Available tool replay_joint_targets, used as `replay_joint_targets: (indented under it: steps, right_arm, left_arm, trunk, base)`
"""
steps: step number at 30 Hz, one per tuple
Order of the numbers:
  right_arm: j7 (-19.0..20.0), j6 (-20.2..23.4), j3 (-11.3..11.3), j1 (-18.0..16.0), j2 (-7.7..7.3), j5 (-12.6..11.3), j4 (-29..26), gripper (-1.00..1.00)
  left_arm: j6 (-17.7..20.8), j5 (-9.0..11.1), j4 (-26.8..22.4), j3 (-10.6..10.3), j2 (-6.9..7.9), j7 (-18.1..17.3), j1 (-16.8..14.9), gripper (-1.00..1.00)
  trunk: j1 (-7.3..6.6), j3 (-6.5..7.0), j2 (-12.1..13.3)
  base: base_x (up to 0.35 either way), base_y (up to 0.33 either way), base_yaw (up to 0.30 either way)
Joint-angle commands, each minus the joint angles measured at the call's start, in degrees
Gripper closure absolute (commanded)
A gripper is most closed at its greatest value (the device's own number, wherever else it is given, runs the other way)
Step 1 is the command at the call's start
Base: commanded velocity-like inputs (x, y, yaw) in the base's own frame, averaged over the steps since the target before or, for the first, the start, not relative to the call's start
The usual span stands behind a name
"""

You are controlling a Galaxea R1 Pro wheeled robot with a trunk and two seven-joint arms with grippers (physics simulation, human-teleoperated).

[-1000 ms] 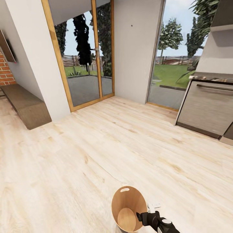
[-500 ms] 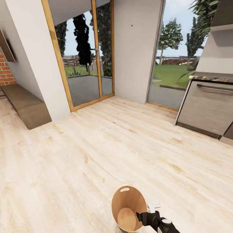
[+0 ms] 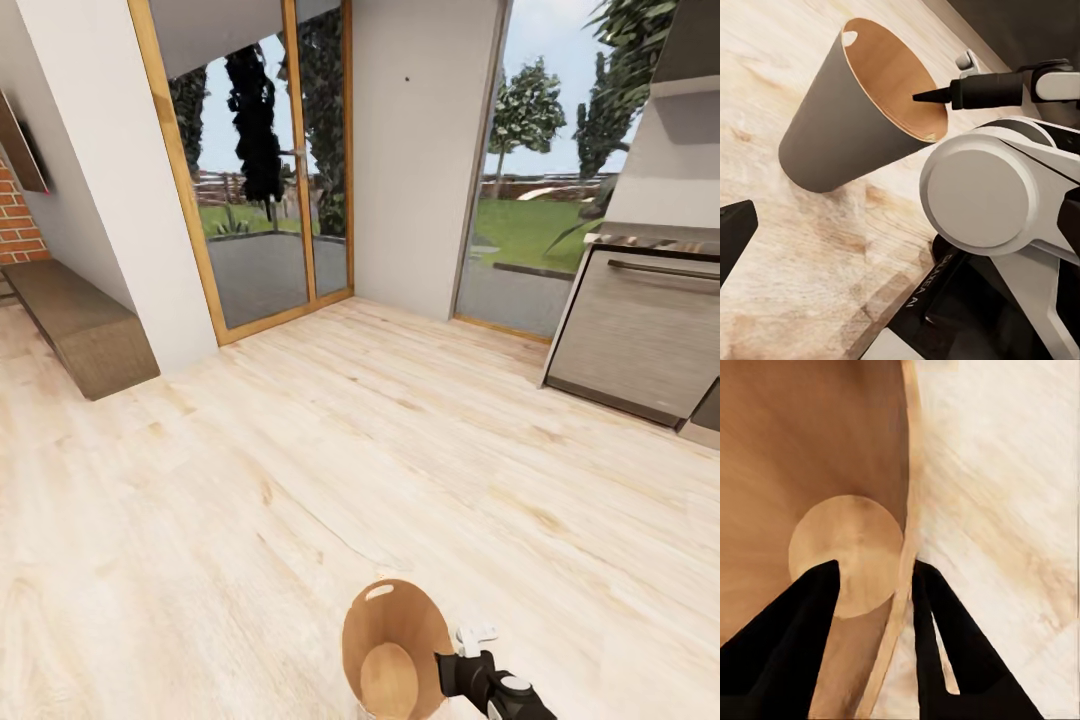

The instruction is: Put the three can of soda from the living room inside the tash can in the kitchen.

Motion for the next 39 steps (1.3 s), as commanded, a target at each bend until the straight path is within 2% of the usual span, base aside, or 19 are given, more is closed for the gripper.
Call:
replay_joint_targets:
  steps: [1, 20, 31, 33, 39]
  right_arm:
    - [0.2, 0.0, 0.4, 0.1, 0.03, -0.3, 0.2, 1.0]
    - [0.2, 0.0, 0.4, 0.1, 0.03, -0.3, 0.1, 1.0]
    - [0.3, 0.9, 0.4, 0.0, -0.22, -0.3, -7.0, 1.0]
    - [0.3, 1.9, 0.4, 0.0, -0.34, -0.3, -8.4, 1.0]
    - [0.4, 12.5, 0.3, 0.0, -0.53, -0.3, -16.1, 1.0]
  left_arm:
    - [0.0, 0.0, 0.0, 0.0, 0.0, 0.0, 0.0, -1.0]
    - [0.0, 0.0, 0.0, 0.0, 0.0, 0.0, 0.0, -1.0]
    - [0.0, 0.0, 0.0, 0.0, 0.0, 0.0, 0.0, -1.0]
    - [0.0, 0.0, 0.0, 0.0, 0.0, 0.1, 0.0, -1.0]
    - [0.0, 0.0, 0.0, 0.0, 0.0, 0.1, 0.0, -1.0]
  trunk:
    - [0.01, -0.01, 0.0]
    - [0.01, -0.01, 0.0]
    - [0.01, -0.01, 0.0]
    - [0.01, -0.01, 0.0]
    - [0.01, -0.01, 0.0]
  base:
    - [0.0, 0.0, 0.0]
    - [0.0, 0.0, 0.0]
    - [0.0, 0.0, 0.0]
    - [0.0, 0.0, 0.0]
    - [0.0, 0.0, 0.0]
